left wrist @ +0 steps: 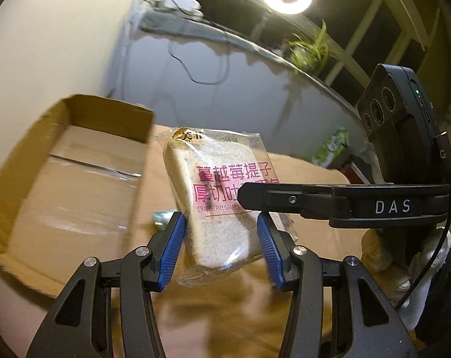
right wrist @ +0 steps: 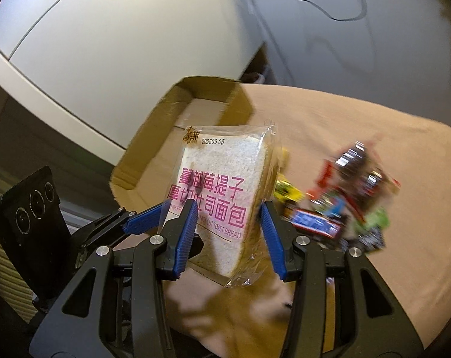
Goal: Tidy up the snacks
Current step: 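Carry the bread loaf with both grippers into the cardboard box and release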
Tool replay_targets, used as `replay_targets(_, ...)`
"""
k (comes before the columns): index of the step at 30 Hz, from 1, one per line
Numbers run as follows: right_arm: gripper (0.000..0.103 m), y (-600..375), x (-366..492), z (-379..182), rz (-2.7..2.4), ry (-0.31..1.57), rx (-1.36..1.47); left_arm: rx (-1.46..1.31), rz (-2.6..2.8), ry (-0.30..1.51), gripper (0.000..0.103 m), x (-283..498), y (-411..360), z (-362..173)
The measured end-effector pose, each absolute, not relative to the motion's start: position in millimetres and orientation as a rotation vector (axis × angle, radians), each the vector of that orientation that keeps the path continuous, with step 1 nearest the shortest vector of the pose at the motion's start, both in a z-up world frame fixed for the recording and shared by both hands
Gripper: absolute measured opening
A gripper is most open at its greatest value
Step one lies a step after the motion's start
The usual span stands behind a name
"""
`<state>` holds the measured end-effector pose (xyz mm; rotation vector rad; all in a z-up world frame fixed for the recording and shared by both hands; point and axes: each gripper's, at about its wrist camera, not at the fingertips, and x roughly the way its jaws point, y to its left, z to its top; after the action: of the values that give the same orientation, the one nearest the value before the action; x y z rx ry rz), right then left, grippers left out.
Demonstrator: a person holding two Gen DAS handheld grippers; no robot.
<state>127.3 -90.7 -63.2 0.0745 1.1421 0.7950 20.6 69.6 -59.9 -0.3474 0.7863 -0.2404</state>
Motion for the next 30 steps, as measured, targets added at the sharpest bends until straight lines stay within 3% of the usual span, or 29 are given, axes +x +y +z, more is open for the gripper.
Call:
replay_targets(15,0.047,32.2,133.9,-70.4,0.97,1.186,-0.012,-0.426,-0.049,0.769,0.047,0.8,171.5,-62.6)
replay_targets(30,0.047,69.6,142.8,-96.1,0.983,1.264,-0.036,-0.459,0.014,0.81,0.047,5.4,191.0,-82.6)
